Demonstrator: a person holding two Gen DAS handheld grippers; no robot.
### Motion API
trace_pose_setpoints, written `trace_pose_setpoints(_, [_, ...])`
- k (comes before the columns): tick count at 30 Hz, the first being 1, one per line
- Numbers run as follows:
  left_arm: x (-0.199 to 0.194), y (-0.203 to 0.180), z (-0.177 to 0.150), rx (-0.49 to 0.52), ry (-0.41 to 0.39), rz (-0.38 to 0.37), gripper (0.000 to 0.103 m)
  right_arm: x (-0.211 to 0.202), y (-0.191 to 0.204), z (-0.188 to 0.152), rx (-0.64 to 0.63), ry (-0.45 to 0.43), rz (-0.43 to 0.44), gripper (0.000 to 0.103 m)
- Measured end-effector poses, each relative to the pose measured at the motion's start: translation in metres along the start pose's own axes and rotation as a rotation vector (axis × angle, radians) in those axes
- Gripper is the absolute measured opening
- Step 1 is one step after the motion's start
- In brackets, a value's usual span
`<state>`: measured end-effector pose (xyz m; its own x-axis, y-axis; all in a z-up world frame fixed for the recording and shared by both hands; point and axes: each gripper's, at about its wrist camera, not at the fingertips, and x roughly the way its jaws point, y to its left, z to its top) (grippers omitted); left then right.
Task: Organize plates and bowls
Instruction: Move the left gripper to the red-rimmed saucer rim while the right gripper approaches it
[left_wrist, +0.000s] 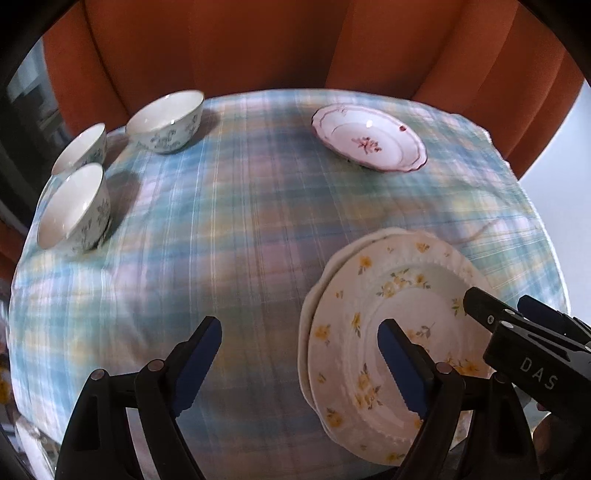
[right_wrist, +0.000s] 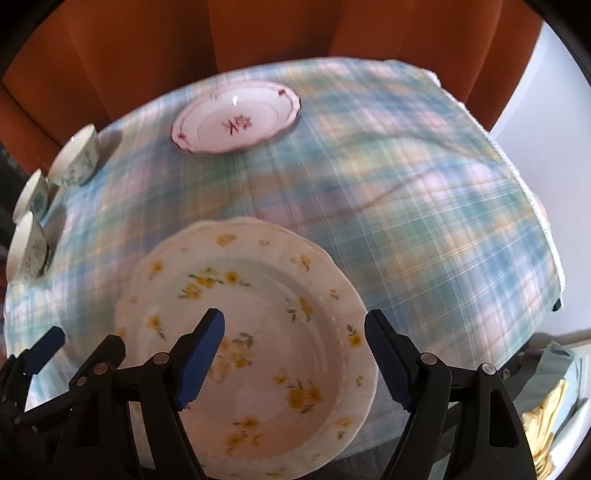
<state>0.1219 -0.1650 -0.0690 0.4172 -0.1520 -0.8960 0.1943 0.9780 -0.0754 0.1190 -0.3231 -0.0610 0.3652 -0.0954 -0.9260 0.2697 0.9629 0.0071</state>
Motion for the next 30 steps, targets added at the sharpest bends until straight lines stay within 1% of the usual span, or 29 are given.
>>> trace_pose_setpoints(6, [-0.012,0.003,0.023,0.053,-0.06,-0.034,0.088,-0.022,0.007,0.01,0.044,-0.082,-0.004,0.081])
trace_pose_setpoints(9, [-0.016,0.002,0.036,0.05,-0.078,-0.046,0.088,-0.033,0.009,0.022,0.049,-0.115,0.045,0.081])
trace_pose_setpoints(13, [-0.018,-0.005,0.055,0.049,-0.106,-0.051,0.088,-0.04,0.013,0.041,0.033,-0.167,0.05,0.081])
trace_pose_setpoints(16, [-0.016,-0.014,0.075,0.043,-0.13,-0.035,0.088,-0.037,0.009,0.059,0.044,-0.181,0.086,0.081])
trace_pose_setpoints(19, [-0.01,-0.022,0.093,0.033,-0.143,-0.009,0.088,-0.032,0.005,0.084,0.03,-0.205,0.106,0.081])
trace_pose_setpoints(24, [0.007,-0.039,0.13,0.009,-0.162,0.038,0.088,-0.018,0.001,0.126,-0.028,-0.217,0.11,0.081])
trace_pose_setpoints(28, [0.027,-0.047,0.161,-0.032,-0.168,0.063,0.088,0.001,-0.003,0.167,-0.059,-0.221,0.14,0.081])
trace_pose_setpoints(30, [0.038,-0.05,0.175,-0.061,-0.166,0.077,0.088,0.016,-0.007,0.188,-0.069,-0.223,0.172,0.081])
